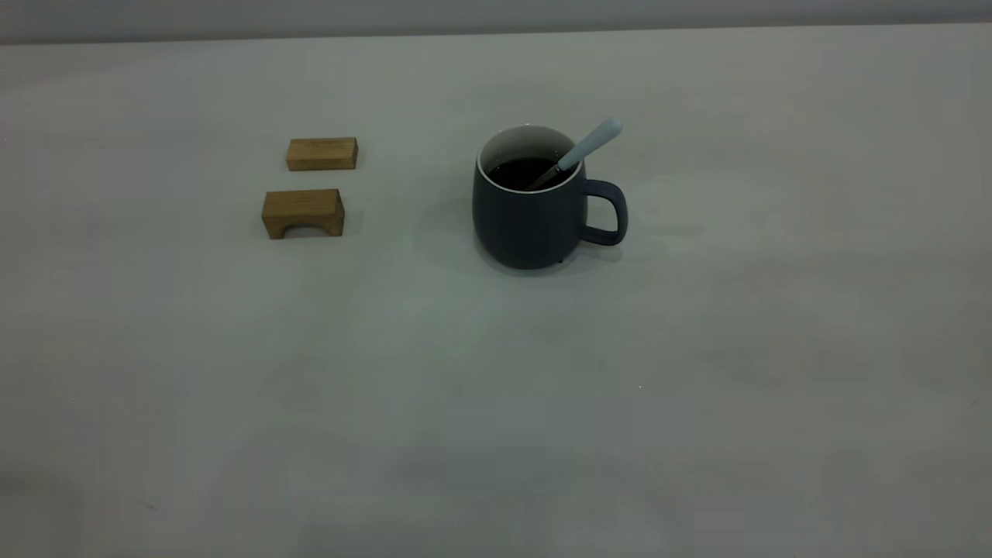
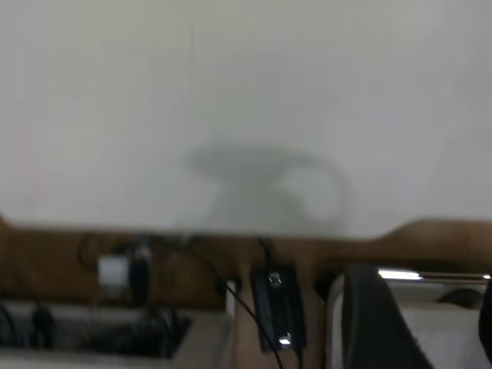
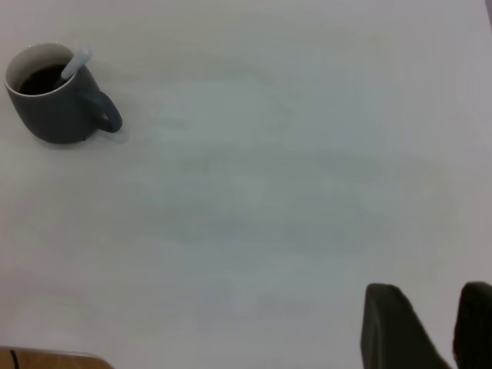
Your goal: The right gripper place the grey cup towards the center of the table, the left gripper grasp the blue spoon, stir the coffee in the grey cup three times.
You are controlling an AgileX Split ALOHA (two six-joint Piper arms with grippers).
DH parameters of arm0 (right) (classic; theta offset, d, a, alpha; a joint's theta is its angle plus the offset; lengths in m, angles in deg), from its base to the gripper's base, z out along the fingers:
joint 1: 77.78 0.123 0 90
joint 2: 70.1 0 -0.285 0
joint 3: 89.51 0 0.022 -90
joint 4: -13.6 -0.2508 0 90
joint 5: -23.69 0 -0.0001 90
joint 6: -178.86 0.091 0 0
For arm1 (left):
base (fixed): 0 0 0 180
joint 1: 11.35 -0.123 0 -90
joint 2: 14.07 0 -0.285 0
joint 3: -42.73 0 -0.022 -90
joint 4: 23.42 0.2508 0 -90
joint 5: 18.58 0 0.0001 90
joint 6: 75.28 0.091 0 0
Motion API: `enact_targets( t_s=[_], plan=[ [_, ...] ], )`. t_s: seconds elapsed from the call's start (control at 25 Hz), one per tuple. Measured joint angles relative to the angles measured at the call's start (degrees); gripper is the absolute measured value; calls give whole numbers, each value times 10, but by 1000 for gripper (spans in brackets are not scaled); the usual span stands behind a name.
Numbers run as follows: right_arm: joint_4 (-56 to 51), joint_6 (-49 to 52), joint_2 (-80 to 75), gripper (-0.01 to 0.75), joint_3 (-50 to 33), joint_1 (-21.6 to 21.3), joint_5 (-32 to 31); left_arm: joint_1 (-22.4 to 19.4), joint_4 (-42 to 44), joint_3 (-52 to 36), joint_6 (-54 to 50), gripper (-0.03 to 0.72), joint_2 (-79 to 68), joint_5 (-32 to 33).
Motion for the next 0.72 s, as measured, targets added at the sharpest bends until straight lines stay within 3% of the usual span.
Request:
enact_targets(
  t_s=[0.24,0.48,0.72],
  plan=[
    [0,0,0,237,0,0,0,-77,-14,-140,-1,408,219,-4],
    [0,0,0,237,0,0,0,-80,-47,-164,41,408,390,-21],
    [0,0,0,237,0,0,0,-80,-78,-167,92,408,441,-21]
  ],
)
